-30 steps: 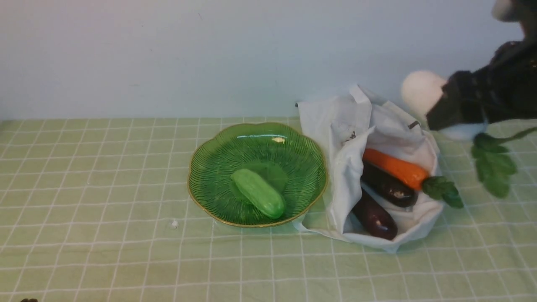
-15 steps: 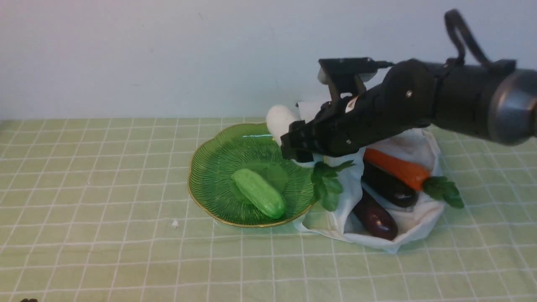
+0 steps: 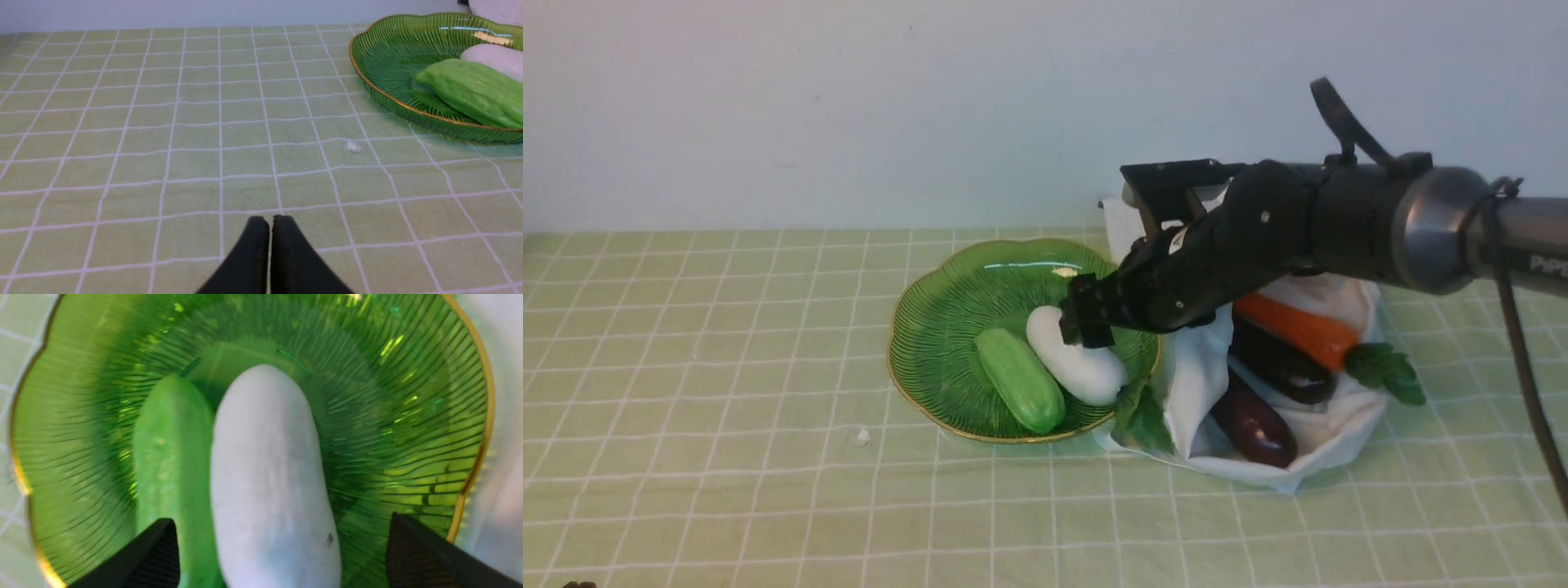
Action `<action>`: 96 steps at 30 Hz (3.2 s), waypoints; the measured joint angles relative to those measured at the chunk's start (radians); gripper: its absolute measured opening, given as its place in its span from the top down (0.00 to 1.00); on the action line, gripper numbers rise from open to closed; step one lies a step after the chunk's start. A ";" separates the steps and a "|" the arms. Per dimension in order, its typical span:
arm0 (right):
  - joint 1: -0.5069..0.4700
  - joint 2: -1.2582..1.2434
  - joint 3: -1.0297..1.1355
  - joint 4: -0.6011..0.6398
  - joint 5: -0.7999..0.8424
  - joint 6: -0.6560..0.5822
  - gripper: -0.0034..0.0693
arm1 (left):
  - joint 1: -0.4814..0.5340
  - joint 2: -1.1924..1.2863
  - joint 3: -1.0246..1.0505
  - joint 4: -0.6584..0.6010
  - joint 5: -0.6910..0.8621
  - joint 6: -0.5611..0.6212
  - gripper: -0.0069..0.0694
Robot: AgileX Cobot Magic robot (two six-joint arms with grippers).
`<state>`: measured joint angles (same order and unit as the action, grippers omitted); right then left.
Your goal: Take vegetables from bag on green coffee tablecloth place on plate.
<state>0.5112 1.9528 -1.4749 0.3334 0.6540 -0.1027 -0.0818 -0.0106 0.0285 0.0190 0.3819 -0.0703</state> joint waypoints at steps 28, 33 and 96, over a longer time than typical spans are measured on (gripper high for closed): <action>-0.006 -0.758 -0.228 -0.327 0.620 0.071 0.97 | 0.000 0.000 0.000 0.000 0.000 0.000 0.91; -0.006 -1.019 0.122 -0.333 0.574 0.137 0.97 | 0.000 0.000 0.000 0.000 0.000 0.000 0.91; -0.502 -1.964 1.501 -0.352 -0.298 0.183 0.97 | 0.000 0.000 0.000 0.000 0.000 0.000 0.91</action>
<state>0.0087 -0.0110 0.0258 -0.0183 0.3565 0.0800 -0.0818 -0.0106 0.0285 0.0190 0.3819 -0.0703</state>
